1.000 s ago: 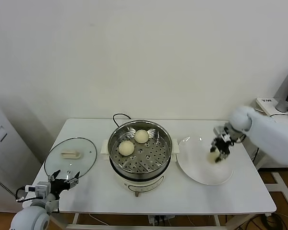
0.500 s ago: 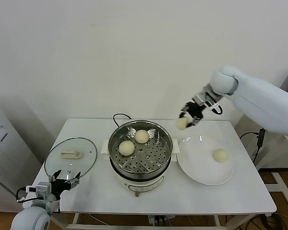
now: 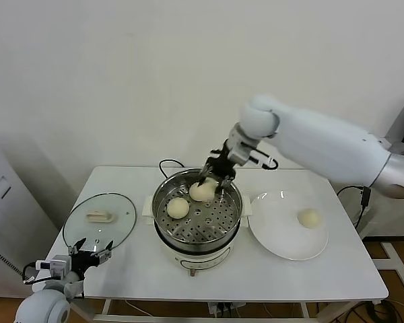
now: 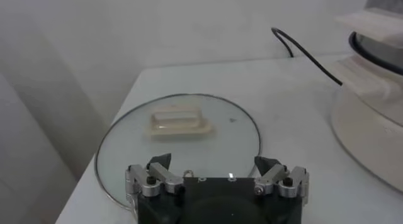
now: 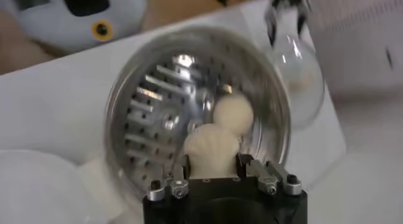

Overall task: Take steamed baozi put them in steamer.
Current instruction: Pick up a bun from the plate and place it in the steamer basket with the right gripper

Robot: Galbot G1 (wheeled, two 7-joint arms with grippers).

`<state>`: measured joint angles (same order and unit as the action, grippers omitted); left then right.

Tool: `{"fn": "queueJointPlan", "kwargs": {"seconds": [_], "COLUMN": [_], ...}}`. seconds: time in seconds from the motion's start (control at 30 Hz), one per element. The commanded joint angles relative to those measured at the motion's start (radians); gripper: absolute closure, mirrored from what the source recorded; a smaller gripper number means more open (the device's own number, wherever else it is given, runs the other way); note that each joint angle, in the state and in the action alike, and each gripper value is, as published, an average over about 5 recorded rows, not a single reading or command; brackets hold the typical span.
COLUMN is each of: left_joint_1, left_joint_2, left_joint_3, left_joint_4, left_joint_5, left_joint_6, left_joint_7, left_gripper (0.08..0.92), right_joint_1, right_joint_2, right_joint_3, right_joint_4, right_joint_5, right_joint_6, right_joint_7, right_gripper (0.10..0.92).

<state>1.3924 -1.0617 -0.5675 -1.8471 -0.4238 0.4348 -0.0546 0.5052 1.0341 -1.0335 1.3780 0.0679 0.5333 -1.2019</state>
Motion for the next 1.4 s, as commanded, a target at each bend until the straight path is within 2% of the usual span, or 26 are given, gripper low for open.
{"fn": "queueJointPlan", "kwargs": {"seconds": [0.03,0.57,0.87,0.97,1.2,1.3,1.4], "left_joint_1": [-0.001,0.006,0.008,0.008,0.012,0.011,0.011], "left_joint_2": [0.0,0.001,0.004,0.003,0.003,0.004,0.005], "left_joint_3": [0.003,-0.003,-0.004,-0.004,-0.006,-0.007,-0.007], "left_joint_4": [0.0,-0.002,0.003,0.004,0.002,0.001,-0.003], "left_joint_5": [0.001,0.001,0.0,0.0,0.0,0.0,0.0], "left_joint_6": [0.001,-0.003,-0.006,-0.007,-0.006,-0.006,-0.005], "left_joint_7": [0.001,0.001,0.001,0.001,0.001,0.001,0.001], "left_gripper": [0.177,0.177,0.177,0.177,0.177,0.177,0.177], "right_joint_1": [-0.045,-0.183,-0.216,-0.219,-0.201,-0.153,-0.095], "right_joint_2": [0.058,0.074,0.075,0.077,0.076,0.068,0.051], "right_joint_3": [-0.022,0.007,0.027,0.038,0.09,0.142,0.187], "right_joint_4": [0.114,0.118,0.097,0.094,0.072,0.019,-0.07], "right_joint_5": [-0.114,-0.288,-0.334,-0.341,-0.328,-0.302,-0.269], "right_joint_6": [0.184,0.236,0.242,0.239,0.201,0.18,0.158], "right_joint_7": [0.009,-0.036,-0.043,-0.037,-0.03,-0.044,-0.064], "right_gripper": [0.558,0.558,0.556,0.513,0.312,0.239,0.208]}}
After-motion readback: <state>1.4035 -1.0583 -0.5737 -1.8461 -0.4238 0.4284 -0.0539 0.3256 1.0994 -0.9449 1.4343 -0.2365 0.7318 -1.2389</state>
